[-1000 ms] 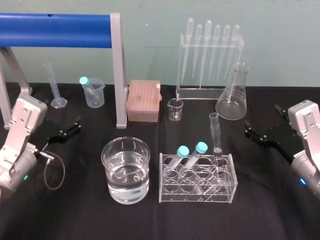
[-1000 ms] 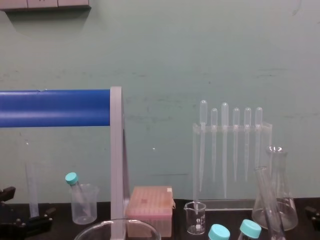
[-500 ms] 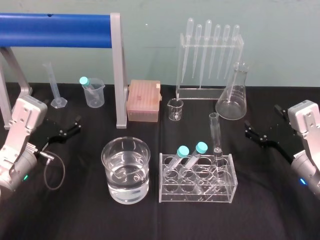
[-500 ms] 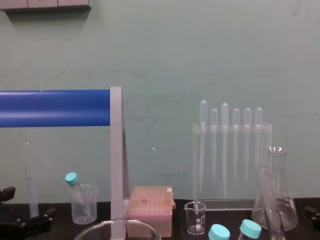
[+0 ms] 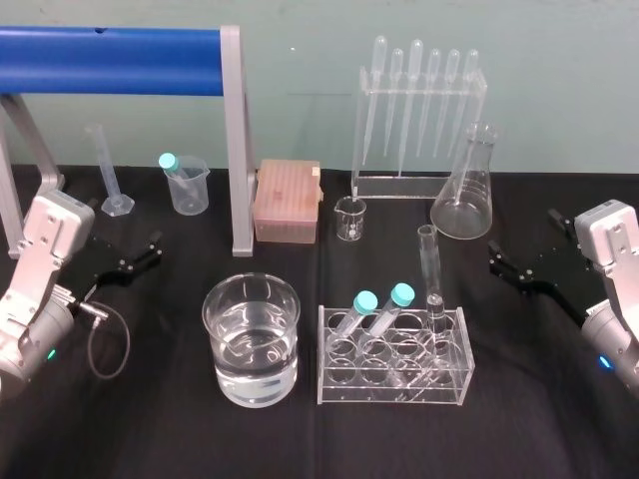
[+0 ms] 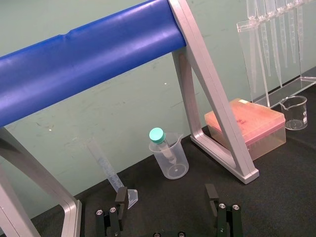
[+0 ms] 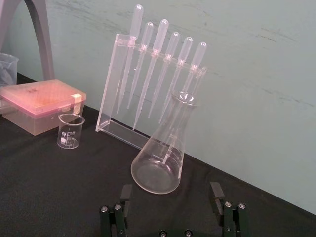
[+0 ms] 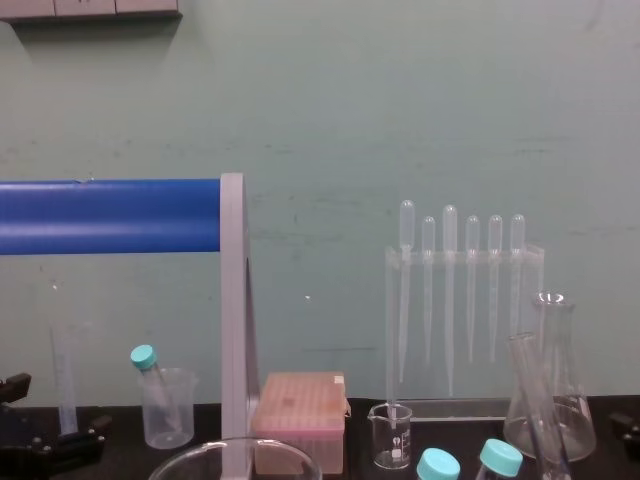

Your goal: Hold the test tube with one hand and immerse one end into the beaker, then return it to the test tube rack.

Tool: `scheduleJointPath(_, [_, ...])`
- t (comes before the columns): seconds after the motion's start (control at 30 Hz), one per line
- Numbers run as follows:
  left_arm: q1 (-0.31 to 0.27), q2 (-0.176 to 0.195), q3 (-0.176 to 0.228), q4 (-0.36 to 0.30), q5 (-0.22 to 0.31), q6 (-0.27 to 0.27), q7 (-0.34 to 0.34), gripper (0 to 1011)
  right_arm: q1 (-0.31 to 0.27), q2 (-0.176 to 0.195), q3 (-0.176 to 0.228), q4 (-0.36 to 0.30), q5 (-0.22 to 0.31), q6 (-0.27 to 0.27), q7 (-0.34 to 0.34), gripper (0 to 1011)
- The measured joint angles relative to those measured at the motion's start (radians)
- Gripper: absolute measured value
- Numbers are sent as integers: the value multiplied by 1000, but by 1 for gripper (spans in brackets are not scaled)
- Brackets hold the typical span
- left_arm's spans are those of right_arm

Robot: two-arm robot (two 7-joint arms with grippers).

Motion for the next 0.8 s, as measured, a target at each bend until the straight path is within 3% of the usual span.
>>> scheduleJointPath(0.23, [0,0,0,0,0,0,0,1000,0,0,7,-2,-7,-10,6,1000])
scheduleJointPath(0.4, [0,0,0,0,0,0,0,1000,-11,2,44,-32,26,-48,48,1000])
scheduleJointPath(0.6, [0,0,0,0,0,0,0,1000,-34,11,94,-96,141,-141,183,1000])
scheduleJointPath(0.8, [0,0,0,0,0,0,0,1000,-38,17,116,-141,242,-196,316,1000])
